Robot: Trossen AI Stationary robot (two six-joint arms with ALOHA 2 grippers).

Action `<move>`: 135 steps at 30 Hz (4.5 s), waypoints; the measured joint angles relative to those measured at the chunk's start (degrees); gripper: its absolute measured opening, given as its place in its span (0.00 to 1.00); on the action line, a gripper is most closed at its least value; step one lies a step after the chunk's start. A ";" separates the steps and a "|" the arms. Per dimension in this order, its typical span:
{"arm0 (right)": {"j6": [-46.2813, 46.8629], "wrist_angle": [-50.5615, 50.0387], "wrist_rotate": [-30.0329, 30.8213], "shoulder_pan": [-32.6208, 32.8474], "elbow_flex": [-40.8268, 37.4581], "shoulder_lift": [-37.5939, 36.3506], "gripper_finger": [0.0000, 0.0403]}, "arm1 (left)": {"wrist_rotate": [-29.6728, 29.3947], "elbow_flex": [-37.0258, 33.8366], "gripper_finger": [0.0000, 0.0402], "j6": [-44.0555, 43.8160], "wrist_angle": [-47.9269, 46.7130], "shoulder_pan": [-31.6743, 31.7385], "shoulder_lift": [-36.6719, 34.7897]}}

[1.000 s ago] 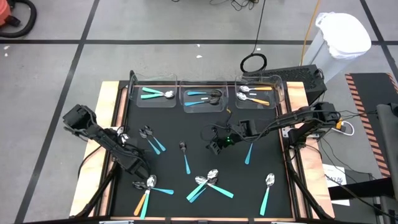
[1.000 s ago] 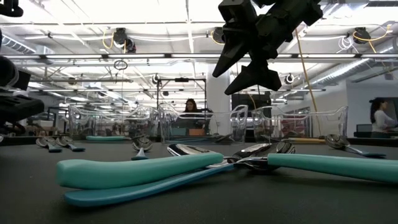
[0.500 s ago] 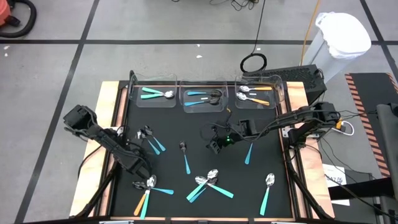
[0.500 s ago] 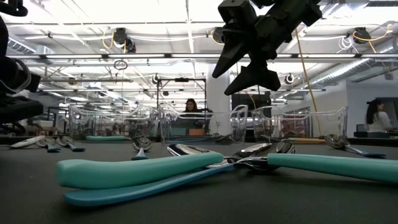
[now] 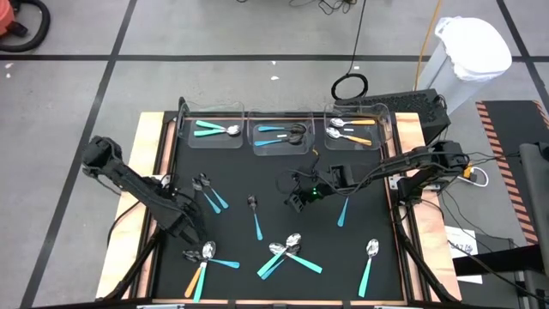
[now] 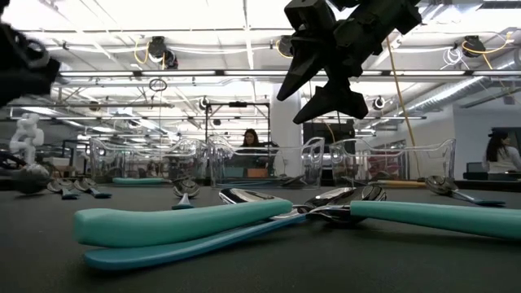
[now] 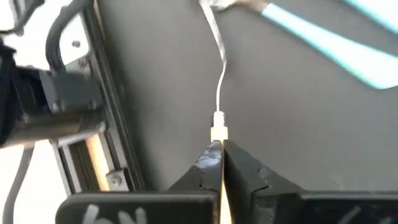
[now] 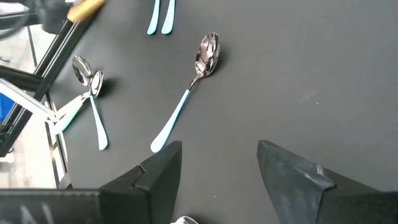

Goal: Sort silverware by color (type)
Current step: Put the orange spoon into the right transparent bin

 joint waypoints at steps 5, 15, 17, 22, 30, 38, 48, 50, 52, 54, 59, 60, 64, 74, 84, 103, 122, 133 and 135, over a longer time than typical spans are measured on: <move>0.00 1.22 -0.11 0.00 0.00 0.00 0.51 | -5.78 2.51 0.01 4.35 -0.88 0.51 -3.95; -1.38 1.75 -0.26 0.00 0.00 0.00 0.51 | -6.92 3.29 0.01 6.58 -2.21 2.74 -6.65; -1.51 1.75 -0.22 0.00 0.00 0.00 0.51 | -7.85 2.83 0.04 5.04 -1.46 2.89 -6.32; -1.70 1.73 -0.09 0.00 0.00 0.00 0.51 | -8.07 -0.43 0.19 4.09 5.04 2.83 -5.46; -1.75 1.53 -0.07 0.00 0.00 0.00 0.51 | -6.00 -6.71 0.42 0.69 16.52 2.84 -5.24; -1.73 1.51 -0.07 0.00 0.00 0.00 0.51 | -5.71 -11.63 0.45 -2.14 20.68 2.84 -5.24; -1.73 1.34 -0.07 0.00 0.00 0.00 0.51 | -5.56 -17.84 0.44 -1.77 29.95 2.80 -5.48; -1.75 1.36 -0.08 0.00 0.00 0.00 0.51 | -5.41 -17.86 0.41 -1.78 29.49 2.78 -5.41; -1.75 1.31 -0.31 0.00 0.00 0.00 0.51 | -5.16 -17.93 0.35 -0.83 29.34 2.78 -5.40; -1.94 1.34 -1.25 0.00 0.00 0.00 0.51 | -4.87 -17.98 0.28 -0.57 29.03 2.78 -5.37; -1.96 1.27 -1.40 0.07 0.00 0.00 0.51 | -4.60 -17.99 0.08 -0.36 28.65 2.80 -5.40; -1.95 1.27 -1.40 0.07 0.00 0.00 0.51 | -4.41 -17.75 0.07 -0.05 28.46 2.81 -5.38; -1.95 1.29 -1.44 0.20 0.00 0.00 0.51 | -0.98 -14.47 0.07 3.81 24.51 2.94 -5.81; -4.28 1.48 -1.21 0.00 0.00 0.00 0.51 | -3.58 -2.57 0.09 24.23 7.72 5.19 -9.09; -6.07 1.75 -1.24 -2.15 0.00 0.00 0.51 | -20.55 5.34 0.10 57.98 3.75 14.91 -9.18; -15.41 0.61 -7.40 -7.09 0.00 -0.68 0.51 | -21.22 8.62 0.10 108.31 22.23 48.98 -9.21; -23.43 12.02 -13.74 -20.02 0.04 -18.38 0.52 | 22.46 12.34 0.10 100.82 79.77 49.48 -3.89; -21.73 27.48 -17.99 -18.48 0.00 -18.13 0.53 | 37.33 12.34 0.10 87.41 90.68 47.97 -3.54; -21.72 29.80 -18.01 -18.06 0.00 -18.16 0.53 | 37.68 12.34 0.10 86.37 92.13 46.89 -3.63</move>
